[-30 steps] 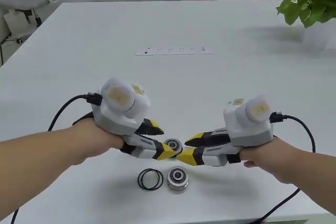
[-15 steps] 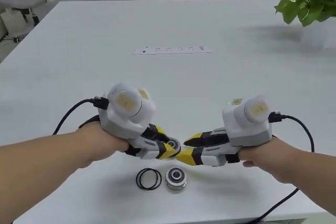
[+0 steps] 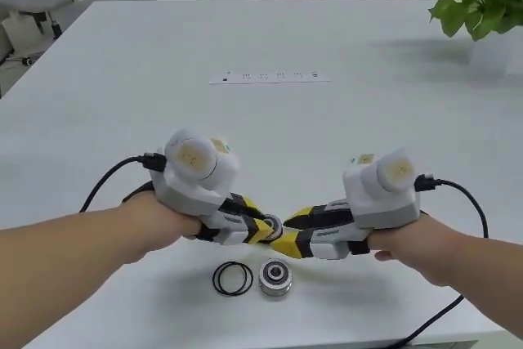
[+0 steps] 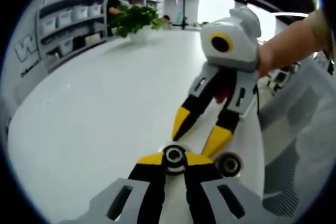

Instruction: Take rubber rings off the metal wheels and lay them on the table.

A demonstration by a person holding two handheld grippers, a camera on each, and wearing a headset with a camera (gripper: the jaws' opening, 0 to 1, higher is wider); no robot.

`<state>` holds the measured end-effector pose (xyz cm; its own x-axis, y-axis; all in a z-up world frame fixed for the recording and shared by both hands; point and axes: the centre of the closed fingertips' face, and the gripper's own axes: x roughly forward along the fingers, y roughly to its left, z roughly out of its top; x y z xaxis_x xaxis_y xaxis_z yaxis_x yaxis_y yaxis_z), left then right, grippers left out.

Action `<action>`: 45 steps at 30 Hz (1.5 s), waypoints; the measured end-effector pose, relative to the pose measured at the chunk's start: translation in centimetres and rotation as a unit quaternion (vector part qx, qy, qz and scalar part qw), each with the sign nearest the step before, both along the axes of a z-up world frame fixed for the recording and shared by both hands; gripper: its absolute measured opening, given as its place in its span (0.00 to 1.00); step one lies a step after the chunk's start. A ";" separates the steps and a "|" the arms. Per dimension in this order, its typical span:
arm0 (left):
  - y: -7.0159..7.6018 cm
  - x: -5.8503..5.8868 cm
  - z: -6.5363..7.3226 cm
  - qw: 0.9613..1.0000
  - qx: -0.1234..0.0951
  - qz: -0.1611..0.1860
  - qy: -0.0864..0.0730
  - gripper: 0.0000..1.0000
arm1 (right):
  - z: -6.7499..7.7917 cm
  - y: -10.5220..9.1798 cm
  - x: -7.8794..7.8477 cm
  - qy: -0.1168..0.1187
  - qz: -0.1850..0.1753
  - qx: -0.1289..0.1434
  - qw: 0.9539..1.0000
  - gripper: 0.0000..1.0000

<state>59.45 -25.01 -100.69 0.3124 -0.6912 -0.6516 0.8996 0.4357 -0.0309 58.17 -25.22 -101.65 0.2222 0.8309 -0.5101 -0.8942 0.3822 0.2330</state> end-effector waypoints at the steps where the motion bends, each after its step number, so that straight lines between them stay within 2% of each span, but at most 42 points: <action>1: 0.0 0.0 0.0 1.000 0.001 0.000 -0.002 0.14 | 0.0 0.0 0.0 -0.001 0.000 0.000 1.000 0.27; 14: 0.0 0.0 0.1 1.000 0.003 0.013 -0.010 0.14 | -0.4 0.6 0.4 -0.018 -0.003 -0.010 1.000 0.29; 15: 0.1 0.0 0.1 1.000 0.003 0.014 -0.010 0.14 | -0.4 0.8 0.4 -0.023 0.000 -0.010 1.000 0.29; 29: 0.1 0.0 0.0 1.000 0.003 0.022 -0.007 0.13 | -0.4 0.2 0.2 -0.025 -0.003 -0.009 1.000 0.20; 35: 0.2 0.0 0.0 1.000 0.004 0.024 -0.006 0.13 | -0.5 -0.3 0.1 -0.028 0.000 -0.015 0.999 0.11; 41: 0.2 0.0 0.0 1.000 0.007 0.025 -0.007 0.13 | -0.6 -0.4 0.1 -0.019 -0.011 -0.013 1.000 0.04; 45: 0.2 0.0 0.0 1.000 0.009 0.024 -0.010 0.13 | -0.5 -0.6 0.2 -0.003 -0.027 -0.006 1.000 0.01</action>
<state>59.44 -24.78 -100.64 0.3589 -0.6636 -0.6563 0.8777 0.4792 -0.0046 58.40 -25.79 -102.19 0.2699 0.8109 -0.5192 -0.8732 0.4334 0.2229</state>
